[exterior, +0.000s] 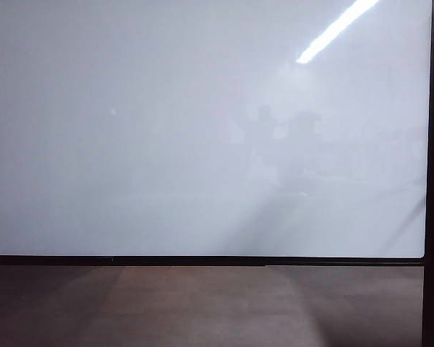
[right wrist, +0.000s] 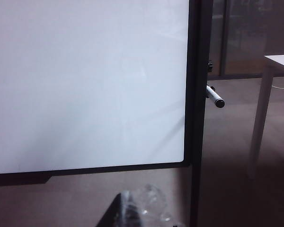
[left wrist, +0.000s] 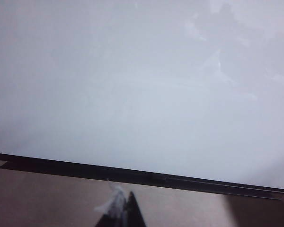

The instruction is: Reach to the right to find the marker pen, pick it up, and write the number 4 on the whiteboard.

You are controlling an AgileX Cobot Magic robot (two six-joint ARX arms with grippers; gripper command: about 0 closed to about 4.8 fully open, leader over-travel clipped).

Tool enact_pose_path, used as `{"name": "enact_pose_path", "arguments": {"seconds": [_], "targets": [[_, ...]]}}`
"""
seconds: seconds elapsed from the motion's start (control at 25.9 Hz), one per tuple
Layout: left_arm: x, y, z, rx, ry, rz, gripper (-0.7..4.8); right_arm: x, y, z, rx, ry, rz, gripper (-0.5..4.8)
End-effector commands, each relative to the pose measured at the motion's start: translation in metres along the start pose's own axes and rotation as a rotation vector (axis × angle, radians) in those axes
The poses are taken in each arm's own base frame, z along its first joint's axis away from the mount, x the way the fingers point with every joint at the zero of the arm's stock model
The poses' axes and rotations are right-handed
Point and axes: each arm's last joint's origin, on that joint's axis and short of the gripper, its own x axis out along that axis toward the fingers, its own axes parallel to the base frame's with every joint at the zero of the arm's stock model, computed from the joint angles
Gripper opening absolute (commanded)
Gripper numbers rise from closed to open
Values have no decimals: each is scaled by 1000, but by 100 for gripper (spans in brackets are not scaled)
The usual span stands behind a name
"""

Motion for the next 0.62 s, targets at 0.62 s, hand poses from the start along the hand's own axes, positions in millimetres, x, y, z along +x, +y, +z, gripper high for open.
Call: {"name": "enact_pose_path", "arguments": {"seconds": [0.62], "targets": [[-10,-8,46,-40,-107,50,-5,-8,4,39,50,-68,41,-5]]}}
